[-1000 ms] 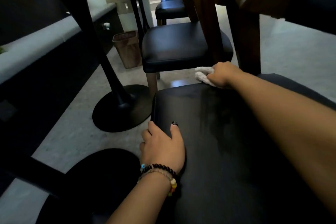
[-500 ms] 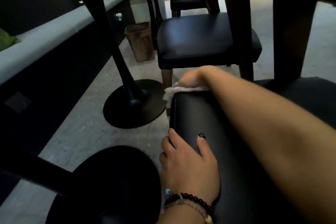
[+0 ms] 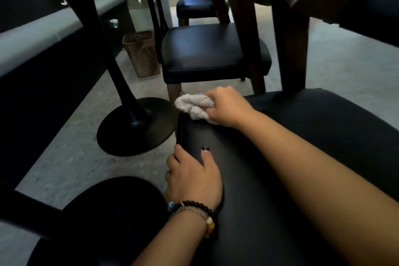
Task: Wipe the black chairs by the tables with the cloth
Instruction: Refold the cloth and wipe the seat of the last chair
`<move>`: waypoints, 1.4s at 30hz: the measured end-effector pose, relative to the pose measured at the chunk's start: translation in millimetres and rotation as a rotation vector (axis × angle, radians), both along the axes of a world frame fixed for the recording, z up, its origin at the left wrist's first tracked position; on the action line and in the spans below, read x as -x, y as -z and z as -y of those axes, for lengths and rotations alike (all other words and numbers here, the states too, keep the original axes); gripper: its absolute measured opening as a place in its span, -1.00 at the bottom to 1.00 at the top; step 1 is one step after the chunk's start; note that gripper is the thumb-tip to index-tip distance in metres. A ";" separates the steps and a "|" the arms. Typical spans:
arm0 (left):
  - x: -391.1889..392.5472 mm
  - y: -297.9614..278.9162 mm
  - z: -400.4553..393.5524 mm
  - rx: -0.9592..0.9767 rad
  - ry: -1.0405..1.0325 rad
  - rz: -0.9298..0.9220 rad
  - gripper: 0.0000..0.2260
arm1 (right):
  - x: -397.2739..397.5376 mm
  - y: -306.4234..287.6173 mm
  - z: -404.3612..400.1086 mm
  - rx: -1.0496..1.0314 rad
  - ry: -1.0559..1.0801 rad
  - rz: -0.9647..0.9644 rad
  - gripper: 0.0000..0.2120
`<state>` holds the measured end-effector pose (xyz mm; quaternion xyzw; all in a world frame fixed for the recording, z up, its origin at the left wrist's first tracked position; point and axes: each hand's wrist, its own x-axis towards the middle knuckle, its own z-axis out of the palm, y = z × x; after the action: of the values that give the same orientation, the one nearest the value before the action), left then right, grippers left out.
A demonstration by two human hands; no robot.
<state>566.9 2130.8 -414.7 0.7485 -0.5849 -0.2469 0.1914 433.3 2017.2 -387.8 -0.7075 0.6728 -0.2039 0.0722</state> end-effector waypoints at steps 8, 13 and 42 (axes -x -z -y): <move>-4.2 -2.1 2.2 -0.006 -0.004 -0.132 -0.48 | 52.9 -1.2 -51.8 -0.033 0.300 0.041 -0.55; -18.4 -4.8 4.4 -0.031 0.042 -0.241 -0.51 | -10.8 -0.4 -143.2 0.026 0.108 0.098 -0.61; 33.0 -11.5 -54.6 -0.063 0.174 0.360 -0.31 | 67.4 5.3 -211.0 0.004 0.601 0.089 -0.59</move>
<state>534.0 2185.5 -403.2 0.7329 -0.6641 -0.1429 0.0383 365.9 2228.2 -393.1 -0.4671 0.8478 -0.2483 0.0370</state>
